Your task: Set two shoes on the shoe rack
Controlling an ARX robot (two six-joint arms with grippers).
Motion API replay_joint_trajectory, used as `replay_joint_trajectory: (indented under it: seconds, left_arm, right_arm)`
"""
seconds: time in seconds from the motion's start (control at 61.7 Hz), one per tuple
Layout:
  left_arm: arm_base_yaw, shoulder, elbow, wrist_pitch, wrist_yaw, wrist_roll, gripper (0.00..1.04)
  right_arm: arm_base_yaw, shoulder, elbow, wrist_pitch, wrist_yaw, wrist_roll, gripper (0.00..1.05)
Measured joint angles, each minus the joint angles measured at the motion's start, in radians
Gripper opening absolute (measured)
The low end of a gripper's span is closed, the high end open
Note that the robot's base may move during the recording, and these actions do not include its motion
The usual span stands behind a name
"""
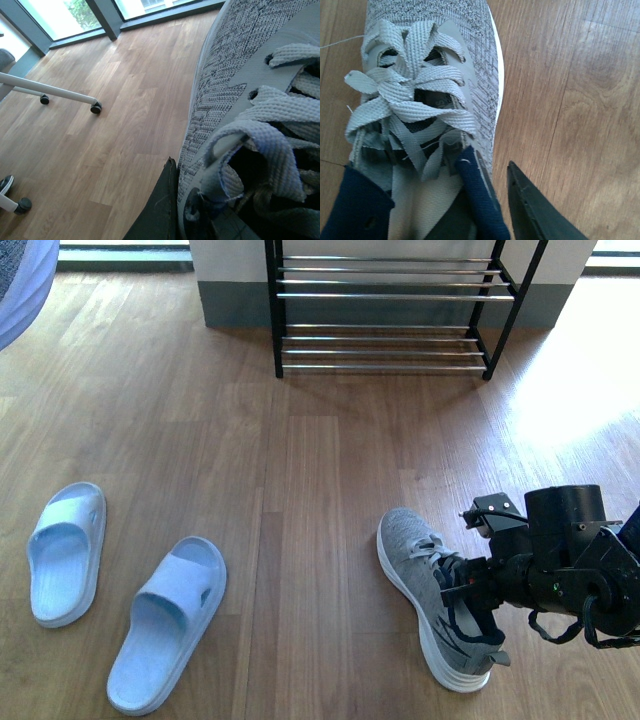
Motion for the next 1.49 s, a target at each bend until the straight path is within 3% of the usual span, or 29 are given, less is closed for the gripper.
replay_joint_trajectory:
  seconds: [0.081,0.357,0.649,0.957,1.2,1.492]
  left_arm:
    - [0.000,0.000,0.000,0.000,0.000,0.000,0.02]
    - [0.000,0.000,0.000,0.000,0.000,0.000,0.02]
    - [0.000,0.000,0.000,0.000,0.000,0.000,0.02]
    - [0.000,0.000,0.000,0.000,0.000,0.000,0.02]
    - [0.000,0.000,0.000,0.000,0.000,0.000,0.02]
    - [0.000,0.000,0.000,0.000,0.000,0.000,0.02]
  right_arm:
    - [0.003,0.000,0.000,0.000,0.004,0.012,0.01]
    - [-0.007,-0.073,-0.094,0.036,0.023,0.011,0.01]
    - [-0.061,-0.596,-0.423,0.061,-0.020,-0.021,0.01]
    - [-0.154,-1.324,-0.681,-0.187,-0.169,-0.036,0.01]
    - [-0.255,-1.923,-0.751,-0.500,-0.315,-0.059,0.01]
    - [-0.263,-2.025,-0.758,-0.519,-0.332,-0.063,0.01]
